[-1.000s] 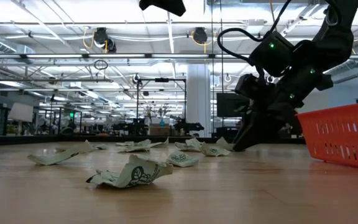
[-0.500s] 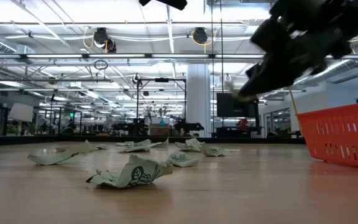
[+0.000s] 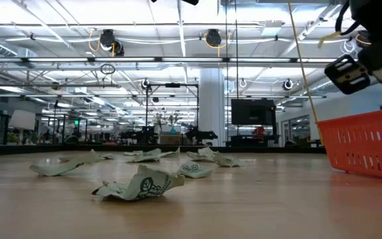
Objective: Pick and place Stevia / Truvia into bins
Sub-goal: Put the stevia packet into the orange basket
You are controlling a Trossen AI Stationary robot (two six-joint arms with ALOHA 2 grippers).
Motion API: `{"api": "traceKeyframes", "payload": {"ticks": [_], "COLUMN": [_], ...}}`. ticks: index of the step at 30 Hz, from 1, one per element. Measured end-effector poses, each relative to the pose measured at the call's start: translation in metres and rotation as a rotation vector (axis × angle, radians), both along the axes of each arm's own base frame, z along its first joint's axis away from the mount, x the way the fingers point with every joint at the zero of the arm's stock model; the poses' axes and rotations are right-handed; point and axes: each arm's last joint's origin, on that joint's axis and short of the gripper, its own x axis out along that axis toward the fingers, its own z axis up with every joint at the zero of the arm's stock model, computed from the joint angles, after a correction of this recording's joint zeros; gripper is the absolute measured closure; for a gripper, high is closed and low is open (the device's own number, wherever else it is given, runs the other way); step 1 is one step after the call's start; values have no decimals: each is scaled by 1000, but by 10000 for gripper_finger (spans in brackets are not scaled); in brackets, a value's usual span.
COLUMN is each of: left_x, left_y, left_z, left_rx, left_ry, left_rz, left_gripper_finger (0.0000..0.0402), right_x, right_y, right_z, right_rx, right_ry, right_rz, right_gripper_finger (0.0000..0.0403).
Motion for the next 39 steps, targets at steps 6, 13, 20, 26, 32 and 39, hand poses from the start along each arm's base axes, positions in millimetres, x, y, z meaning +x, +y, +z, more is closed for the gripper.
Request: {"api": "traceKeyframes", "payload": {"ticks": [6,13,20,26,32,39], "left_x": [0,0,0,-23,-59,-81], "left_y": [0,0,0,3,9,15], "left_z": [0,0,-1,12,34,52], "left_rx": [-11,-22,-16,8,107,147], "left_ry": [-7,-11,4,28,18,-60], "left_rz": [9,19,15,38,151,232], "left_gripper_finger": [330,330,330,330,330,330], "right_x": [2,5,11,30,57,104], "right_y": [4,4,-10,-46,-98,-158], "right_z": [-14,-13,19,36,15,-9], "right_rx": [-136,-196,-402,-555,-488,-425], "right_ry": [41,-27,-373,-537,-488,-316], "right_rz": [-50,-14,-128,-304,-270,-445], "right_gripper_finger": [330,288,275,271,270,270]}}
